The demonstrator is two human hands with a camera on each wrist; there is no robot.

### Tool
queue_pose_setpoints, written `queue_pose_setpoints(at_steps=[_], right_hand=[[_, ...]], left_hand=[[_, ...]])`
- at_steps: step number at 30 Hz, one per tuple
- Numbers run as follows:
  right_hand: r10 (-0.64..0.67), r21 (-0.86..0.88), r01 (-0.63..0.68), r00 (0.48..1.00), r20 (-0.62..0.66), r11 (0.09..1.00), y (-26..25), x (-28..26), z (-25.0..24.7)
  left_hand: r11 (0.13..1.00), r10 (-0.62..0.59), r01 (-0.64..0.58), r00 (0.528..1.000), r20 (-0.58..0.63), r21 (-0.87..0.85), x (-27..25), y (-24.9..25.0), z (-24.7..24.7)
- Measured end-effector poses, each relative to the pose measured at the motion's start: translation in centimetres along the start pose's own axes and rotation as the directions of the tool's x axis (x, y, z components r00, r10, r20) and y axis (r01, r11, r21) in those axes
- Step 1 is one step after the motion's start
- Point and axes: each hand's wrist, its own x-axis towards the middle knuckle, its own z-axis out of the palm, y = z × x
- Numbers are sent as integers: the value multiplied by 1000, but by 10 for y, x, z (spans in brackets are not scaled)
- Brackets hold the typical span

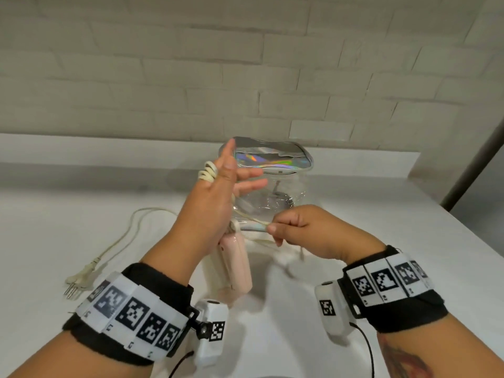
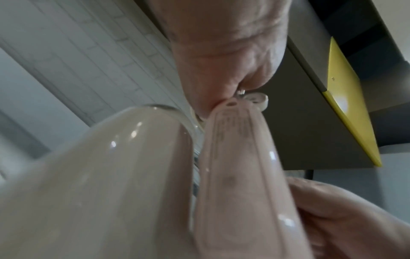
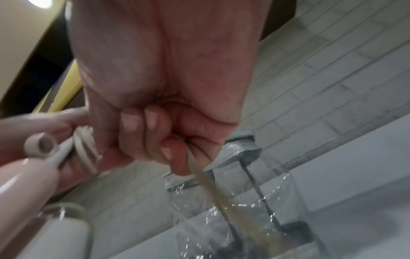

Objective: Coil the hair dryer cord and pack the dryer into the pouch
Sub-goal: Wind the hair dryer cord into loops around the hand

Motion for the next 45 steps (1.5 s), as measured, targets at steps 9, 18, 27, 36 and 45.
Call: queue_pose_setpoints(at_steps=[9, 18, 27, 36, 45], right_hand=[[-53, -19, 51, 995, -88, 999, -13, -33, -54], [-311, 282, 419, 881, -355, 863, -70, -29, -77], [-157, 227, 285, 876, -455, 932, -53, 15, -43], [86, 224, -63, 991, -98, 973, -15, 34, 31], [66, -319, -31, 993, 98, 947, -43, 7, -11]], left_hand=[[986, -73, 93, 987, -140, 139, 19, -6, -30], [966, -134, 23, 897, 420, 259, -8, 14, -5], [944, -260, 12, 635, 727, 328, -33, 22, 18], [982, -23, -55, 915, 404, 181, -15, 3, 14], [976, -35, 5, 991, 133, 220, 12, -1, 6]])
